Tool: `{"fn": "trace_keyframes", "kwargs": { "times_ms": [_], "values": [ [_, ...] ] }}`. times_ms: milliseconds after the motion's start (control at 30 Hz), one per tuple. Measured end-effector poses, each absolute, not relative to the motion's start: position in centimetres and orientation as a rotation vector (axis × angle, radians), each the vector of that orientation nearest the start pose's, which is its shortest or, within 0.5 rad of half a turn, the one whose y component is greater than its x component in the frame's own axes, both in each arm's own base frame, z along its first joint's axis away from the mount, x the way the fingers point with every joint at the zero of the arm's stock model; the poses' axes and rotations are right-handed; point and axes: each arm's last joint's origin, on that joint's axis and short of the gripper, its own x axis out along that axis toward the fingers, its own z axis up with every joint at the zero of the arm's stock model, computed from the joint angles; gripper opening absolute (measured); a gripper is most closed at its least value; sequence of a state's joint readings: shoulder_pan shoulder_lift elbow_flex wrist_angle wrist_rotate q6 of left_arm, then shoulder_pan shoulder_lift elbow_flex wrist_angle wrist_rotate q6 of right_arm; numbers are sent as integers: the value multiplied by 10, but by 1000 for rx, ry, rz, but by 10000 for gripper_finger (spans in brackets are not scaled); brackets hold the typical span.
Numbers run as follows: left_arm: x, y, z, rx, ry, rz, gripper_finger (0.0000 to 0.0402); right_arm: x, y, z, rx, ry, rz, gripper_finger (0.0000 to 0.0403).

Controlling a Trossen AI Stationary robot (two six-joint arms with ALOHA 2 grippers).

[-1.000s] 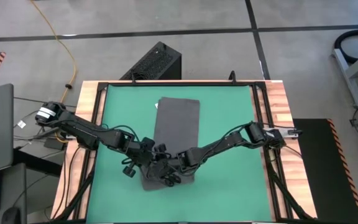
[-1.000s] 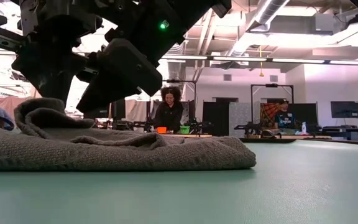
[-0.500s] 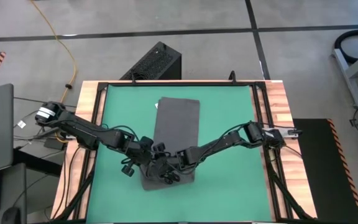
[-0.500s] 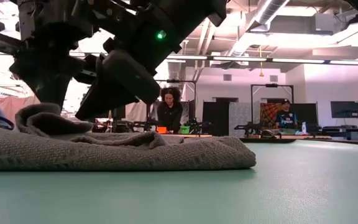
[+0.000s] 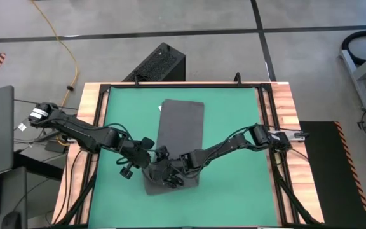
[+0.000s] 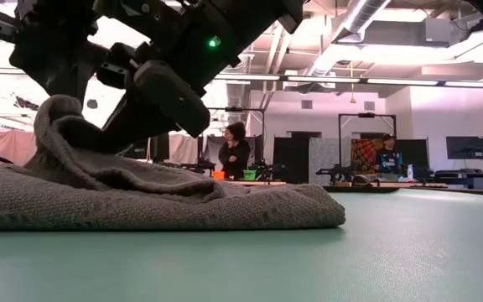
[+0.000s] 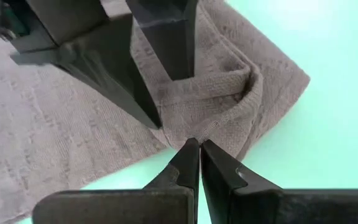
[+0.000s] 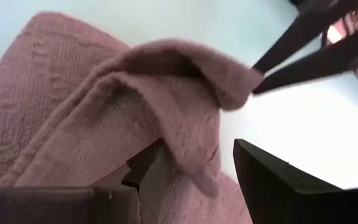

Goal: Roll towel
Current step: Fold the microfiber towel

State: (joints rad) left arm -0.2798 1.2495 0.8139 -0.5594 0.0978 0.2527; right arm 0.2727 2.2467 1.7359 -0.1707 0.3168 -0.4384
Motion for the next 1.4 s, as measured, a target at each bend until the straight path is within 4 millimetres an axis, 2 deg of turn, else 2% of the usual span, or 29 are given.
{"fn": "trace_keyframes", "kwargs": {
  "times_ms": [400,567,767,867,967,1133,1267,1400],
  "values": [
    [229,-69,225,317,924,-465,0,487,123,182,-608,650,163,197],
    [231,-69,227,316,890,-460,0,487,120,181,-609,667,148,134],
    [231,-69,227,295,895,-450,0,485,111,177,-527,735,57,21],
    [231,-69,227,276,904,-422,0,481,110,179,-415,763,-31,15],
    [229,-68,229,240,909,-390,0,474,112,194,-340,758,-86,13],
    [220,-65,242,168,877,-327,0,456,118,239,-304,690,-205,13],
    [207,-59,268,141,801,-227,0,436,111,272,-216,685,-301,13],
    [192,-51,302,131,668,-113,0,415,104,299,-211,682,-396,13]
  ]
}}
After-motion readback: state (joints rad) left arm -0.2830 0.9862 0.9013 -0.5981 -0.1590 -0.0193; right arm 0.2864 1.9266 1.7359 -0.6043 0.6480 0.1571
